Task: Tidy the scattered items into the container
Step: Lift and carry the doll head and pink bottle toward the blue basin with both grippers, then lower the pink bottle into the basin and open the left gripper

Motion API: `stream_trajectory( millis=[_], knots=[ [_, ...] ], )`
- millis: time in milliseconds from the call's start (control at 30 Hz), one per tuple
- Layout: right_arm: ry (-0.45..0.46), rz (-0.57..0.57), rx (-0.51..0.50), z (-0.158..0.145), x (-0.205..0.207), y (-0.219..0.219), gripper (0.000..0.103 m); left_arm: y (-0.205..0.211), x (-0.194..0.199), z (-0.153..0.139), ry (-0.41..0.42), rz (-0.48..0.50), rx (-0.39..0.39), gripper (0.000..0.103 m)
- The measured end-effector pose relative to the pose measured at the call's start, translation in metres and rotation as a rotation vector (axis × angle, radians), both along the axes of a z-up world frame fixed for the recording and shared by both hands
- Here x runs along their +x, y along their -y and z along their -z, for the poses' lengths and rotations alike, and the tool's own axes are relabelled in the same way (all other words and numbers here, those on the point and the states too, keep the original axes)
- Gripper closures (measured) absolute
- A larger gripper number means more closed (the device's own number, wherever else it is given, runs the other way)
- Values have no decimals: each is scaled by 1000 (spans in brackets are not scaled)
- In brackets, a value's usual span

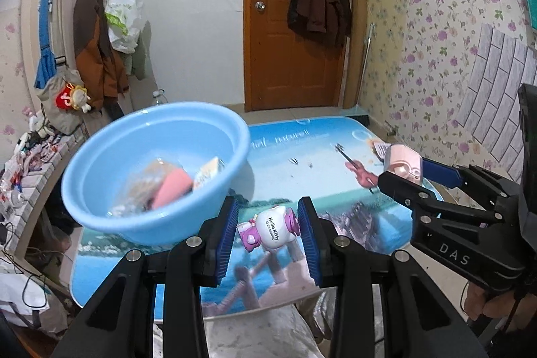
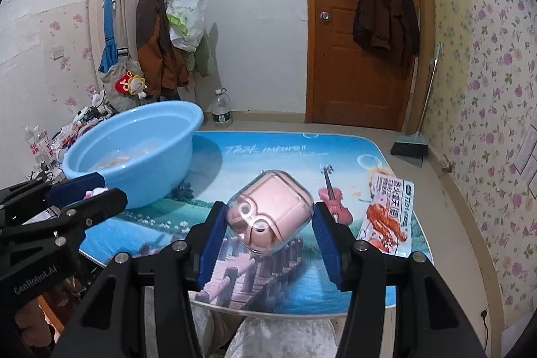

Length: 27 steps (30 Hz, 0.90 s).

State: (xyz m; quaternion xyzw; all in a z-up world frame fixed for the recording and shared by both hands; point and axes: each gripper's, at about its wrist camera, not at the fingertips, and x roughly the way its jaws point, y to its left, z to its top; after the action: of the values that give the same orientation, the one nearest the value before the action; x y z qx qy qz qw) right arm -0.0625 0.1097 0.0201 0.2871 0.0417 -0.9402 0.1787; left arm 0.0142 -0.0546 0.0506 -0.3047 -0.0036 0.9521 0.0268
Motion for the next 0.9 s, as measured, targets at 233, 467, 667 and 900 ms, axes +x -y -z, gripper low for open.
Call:
stream_trajectory(
  millis=[233,467,667,900],
  knots=[
    [-8,-26,-2,-17,-1,13,49,25,2,-14,-15,-44,-1,68],
    [-16,-69,-4,-31,-7,31,49,56,-4,-24,-22,-104,-9,68],
    [-31,-107,2,-46,-20,50,49,86,-15,-36,-38,-157,-22,68],
    [-38,-174,10,-58,-40,89,49,120,-30,-41,-40,-197,-11,68]
  ],
)
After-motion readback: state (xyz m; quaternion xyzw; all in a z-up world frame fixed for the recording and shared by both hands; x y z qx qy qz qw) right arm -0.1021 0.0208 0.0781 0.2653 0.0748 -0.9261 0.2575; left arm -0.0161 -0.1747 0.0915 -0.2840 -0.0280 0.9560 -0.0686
